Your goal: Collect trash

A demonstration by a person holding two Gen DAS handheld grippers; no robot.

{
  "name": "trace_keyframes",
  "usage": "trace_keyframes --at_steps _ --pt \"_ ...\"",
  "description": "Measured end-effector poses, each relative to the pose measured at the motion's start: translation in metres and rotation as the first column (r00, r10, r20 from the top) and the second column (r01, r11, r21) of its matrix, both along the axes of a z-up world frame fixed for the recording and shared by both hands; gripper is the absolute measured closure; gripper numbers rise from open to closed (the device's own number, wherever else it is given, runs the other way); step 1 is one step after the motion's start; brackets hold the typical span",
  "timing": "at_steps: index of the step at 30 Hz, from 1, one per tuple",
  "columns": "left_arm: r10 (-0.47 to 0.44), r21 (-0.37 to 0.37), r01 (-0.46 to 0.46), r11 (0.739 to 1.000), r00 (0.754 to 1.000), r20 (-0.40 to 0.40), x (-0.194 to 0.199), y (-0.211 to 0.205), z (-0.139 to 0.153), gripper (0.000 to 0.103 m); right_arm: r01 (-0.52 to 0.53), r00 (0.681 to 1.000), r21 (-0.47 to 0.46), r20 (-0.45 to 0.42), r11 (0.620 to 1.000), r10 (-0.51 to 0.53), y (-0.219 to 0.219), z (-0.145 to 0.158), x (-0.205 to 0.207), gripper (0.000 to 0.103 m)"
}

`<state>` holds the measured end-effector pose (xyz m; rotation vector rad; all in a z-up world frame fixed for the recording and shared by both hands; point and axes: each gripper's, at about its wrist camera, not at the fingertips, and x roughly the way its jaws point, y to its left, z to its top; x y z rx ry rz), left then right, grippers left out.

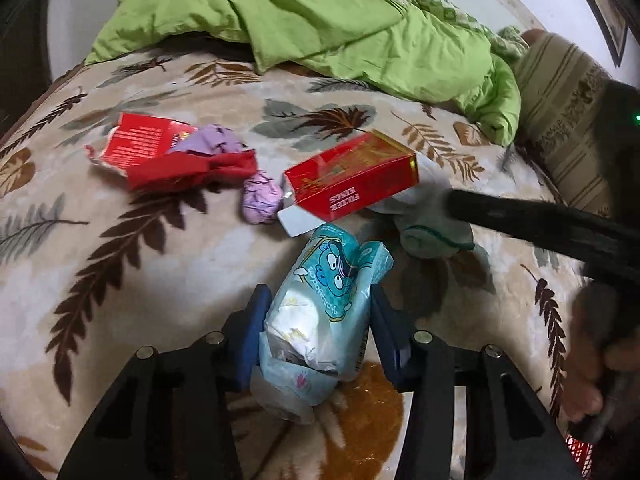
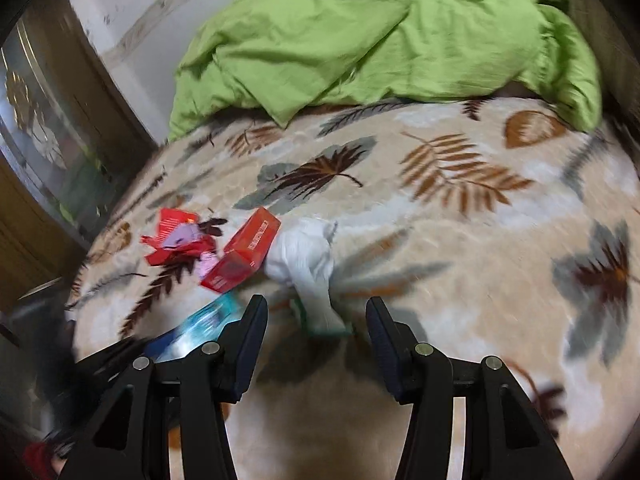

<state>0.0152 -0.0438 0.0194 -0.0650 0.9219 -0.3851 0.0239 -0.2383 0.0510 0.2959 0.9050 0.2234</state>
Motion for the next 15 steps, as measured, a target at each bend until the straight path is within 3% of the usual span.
trace_keyframes --at_steps 1,2,3,4,7,15 --pt "0.007 -0.007 -0.007 1.000 1.000 -0.001 0.000 0.002 0.001 0.055 -0.008 1.000 -0.007 -0.014 1.000 0.008 0.004 -0.007 0.009 0.049" --pt "0.011 -0.009 -0.011 1.000 1.000 -0.002 0.000 0.003 0.001 0.055 -0.010 1.000 -0.013 -0.023 1.000 0.009 0.008 -0.012 0.015 0.056" --pt "0.017 -0.011 -0.017 1.000 1.000 -0.003 0.000 0.004 0.001 0.055 -0.017 0.999 -0.008 -0.033 1.000 0.017 0.011 -0.018 0.020 0.079" --pt "0.022 -0.016 -0.022 1.000 1.000 -0.004 0.000 0.006 0.002 0.055 -0.008 0.999 -0.005 -0.034 1.000 0.008 0.014 -0.020 0.021 0.088" --pt "0.031 -0.022 -0.031 0.999 0.999 0.010 -0.005 0.009 0.007 0.055 0.043 0.999 0.005 -0.008 0.999 -0.042 0.013 -0.015 0.002 0.097" --pt "0.005 -0.021 -0.004 1.000 0.999 0.047 -0.040 0.011 0.022 0.055 0.130 0.991 0.044 0.037 0.991 -0.132 0.001 0.005 -0.079 0.098"
